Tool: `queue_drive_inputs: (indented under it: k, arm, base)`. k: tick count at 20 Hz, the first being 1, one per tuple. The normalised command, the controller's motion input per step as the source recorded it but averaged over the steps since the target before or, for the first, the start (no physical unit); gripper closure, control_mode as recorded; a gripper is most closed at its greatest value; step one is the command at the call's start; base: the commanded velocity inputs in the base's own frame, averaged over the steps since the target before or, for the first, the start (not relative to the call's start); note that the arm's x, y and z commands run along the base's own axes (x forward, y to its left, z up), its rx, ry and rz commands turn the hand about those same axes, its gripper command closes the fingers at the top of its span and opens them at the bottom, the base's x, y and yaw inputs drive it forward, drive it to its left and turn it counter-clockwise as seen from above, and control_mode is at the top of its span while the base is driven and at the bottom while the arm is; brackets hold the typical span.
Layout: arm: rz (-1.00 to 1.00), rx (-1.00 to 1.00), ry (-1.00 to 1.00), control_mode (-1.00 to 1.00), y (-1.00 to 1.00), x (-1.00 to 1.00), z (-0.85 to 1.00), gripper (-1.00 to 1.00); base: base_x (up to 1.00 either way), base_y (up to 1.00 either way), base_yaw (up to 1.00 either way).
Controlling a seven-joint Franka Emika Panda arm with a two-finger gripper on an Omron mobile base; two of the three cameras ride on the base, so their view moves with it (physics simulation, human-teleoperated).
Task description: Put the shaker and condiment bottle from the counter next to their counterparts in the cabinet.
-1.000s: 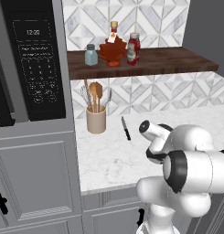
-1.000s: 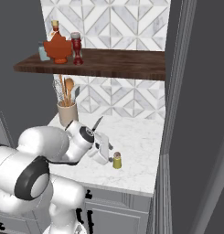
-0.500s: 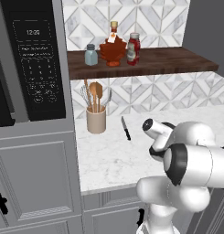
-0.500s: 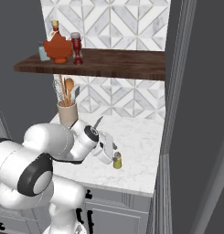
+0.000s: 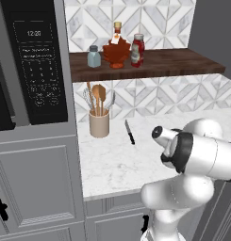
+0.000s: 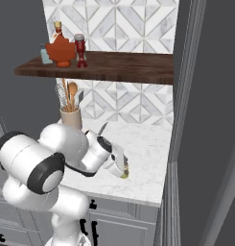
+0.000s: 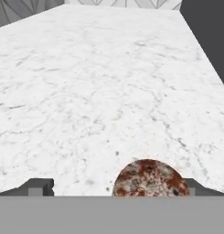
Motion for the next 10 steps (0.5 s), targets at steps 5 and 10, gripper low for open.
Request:
queue_drive_inputs:
  k: [5,10]
  arm:
    - [0.01,-0.01,0.0,-1.0,0.0,0.0,-0.31,1.0]
    - [0.12,0.01,-0.13,-1.0,0.0,-0.23,0.41,1.0]
  base:
    - [0.0,0.0,0.0]
    - [0.0,0.0,0.0]
